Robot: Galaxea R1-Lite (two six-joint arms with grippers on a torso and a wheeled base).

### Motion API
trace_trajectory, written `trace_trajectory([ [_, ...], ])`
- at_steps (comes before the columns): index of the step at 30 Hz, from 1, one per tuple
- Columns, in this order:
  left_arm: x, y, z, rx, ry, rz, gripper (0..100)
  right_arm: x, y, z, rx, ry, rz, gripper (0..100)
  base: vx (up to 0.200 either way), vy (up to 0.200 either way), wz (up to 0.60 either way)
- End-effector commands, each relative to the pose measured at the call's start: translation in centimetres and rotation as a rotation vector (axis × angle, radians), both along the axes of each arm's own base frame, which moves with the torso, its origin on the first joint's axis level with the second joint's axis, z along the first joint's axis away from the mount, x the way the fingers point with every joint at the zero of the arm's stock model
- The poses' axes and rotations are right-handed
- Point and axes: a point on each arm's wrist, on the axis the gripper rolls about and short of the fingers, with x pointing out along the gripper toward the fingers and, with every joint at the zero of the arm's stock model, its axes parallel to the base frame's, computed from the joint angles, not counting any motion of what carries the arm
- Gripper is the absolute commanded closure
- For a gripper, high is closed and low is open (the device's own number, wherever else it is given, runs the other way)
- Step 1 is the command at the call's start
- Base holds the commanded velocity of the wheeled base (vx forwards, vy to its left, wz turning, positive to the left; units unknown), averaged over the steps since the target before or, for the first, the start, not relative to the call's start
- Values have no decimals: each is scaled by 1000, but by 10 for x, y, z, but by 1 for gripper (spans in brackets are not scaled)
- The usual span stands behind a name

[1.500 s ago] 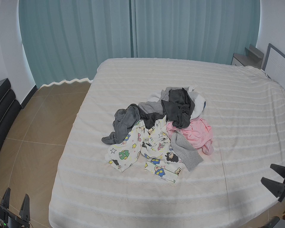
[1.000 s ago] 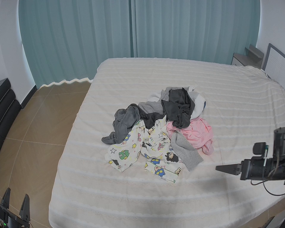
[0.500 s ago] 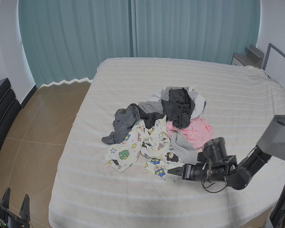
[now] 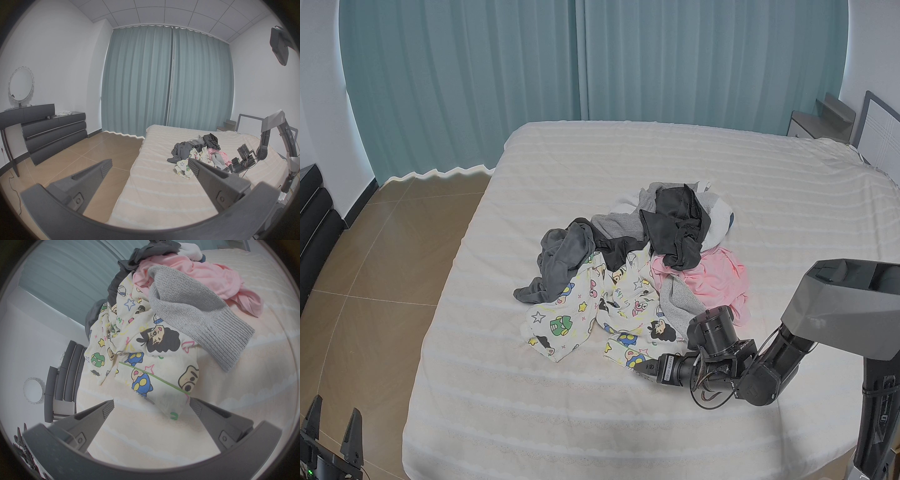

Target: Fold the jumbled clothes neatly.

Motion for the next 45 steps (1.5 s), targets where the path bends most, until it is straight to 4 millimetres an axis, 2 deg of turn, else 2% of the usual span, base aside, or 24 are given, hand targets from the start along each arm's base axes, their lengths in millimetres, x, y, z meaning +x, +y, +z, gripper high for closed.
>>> trace_trajectory([
  [1, 0, 0, -5, 0, -2, 1, 0, 2, -1, -11, -10, 21, -8, 0, 0, 0, 0],
  [5, 0, 0, -5, 0, -2, 1, 0, 2, 0, -20, -22, 39, -9, 0, 0, 0, 0],
  [13, 0, 0, -5, 0, -2, 1, 0, 22, 11, -15, -4, -36, -90, 0, 0, 0, 0],
  [18, 0, 0, -5, 0, -2, 1, 0, 26, 15, -13, 13, -45, -90, 0, 0, 0, 0],
  [27, 0, 0, -5, 0, -2, 1, 0, 32, 23, -23, 5, -38, -87, 0, 0, 0, 0],
  [28, 0, 0, -5, 0, -2, 1, 0, 31, 24, -23, 4, -38, -83, 100, 0, 0, 0],
  [37, 0, 0, -5, 0, -2, 1, 0, 27, 22, -16, -1, -46, -82, 100, 0, 0, 0],
  [41, 0, 0, -5, -2, -2, 0, 0, 13, 14, 0, -4, -47, -76, 100, 0, 0, 0],
  [45, 0, 0, -5, 0, -2, 1, 0, -10, 4, 14, -13, -37, -59, 100, 0, 0, 0],
])
